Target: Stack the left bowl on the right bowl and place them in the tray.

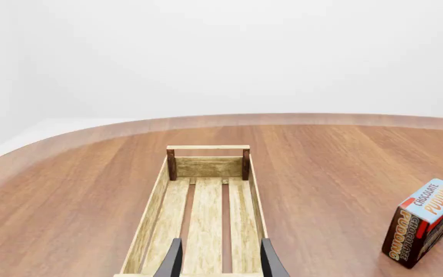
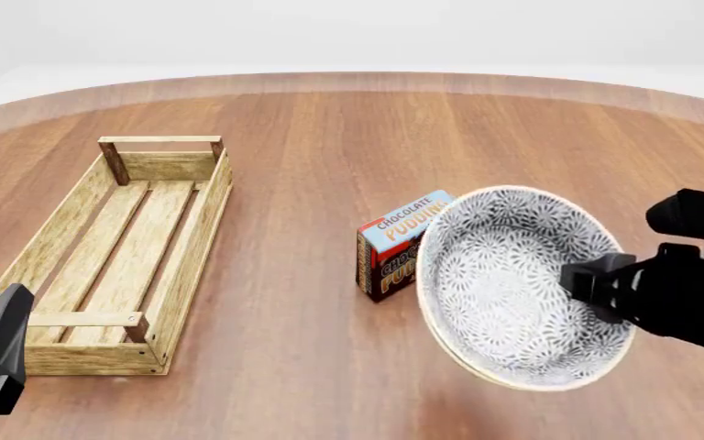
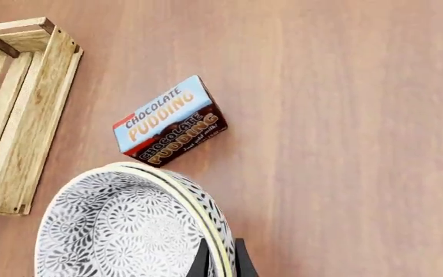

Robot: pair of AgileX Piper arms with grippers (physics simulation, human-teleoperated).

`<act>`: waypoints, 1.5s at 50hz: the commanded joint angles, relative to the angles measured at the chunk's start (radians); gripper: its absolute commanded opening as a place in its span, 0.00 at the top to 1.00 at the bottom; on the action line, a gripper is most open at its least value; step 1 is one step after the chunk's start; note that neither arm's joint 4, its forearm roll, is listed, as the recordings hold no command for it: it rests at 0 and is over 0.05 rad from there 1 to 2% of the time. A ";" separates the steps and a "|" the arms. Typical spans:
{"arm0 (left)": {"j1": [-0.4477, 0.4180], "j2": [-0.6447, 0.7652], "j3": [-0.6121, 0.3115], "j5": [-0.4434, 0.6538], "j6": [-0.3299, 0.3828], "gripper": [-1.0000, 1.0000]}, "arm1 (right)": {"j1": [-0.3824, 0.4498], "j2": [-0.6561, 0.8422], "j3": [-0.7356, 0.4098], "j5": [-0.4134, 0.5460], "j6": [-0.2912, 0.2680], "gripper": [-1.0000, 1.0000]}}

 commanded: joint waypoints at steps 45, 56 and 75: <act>0.000 0.000 0.000 0.000 0.000 0.00 | 0.435 0.905 -1.082 0.021 -0.096 1.00; 0.000 0.000 0.000 0.000 0.000 0.00 | 0.471 1.063 -1.256 0.014 -0.037 1.00; 0.000 0.000 0.000 0.000 0.000 0.00 | 0.530 1.299 -1.505 0.005 0.087 1.00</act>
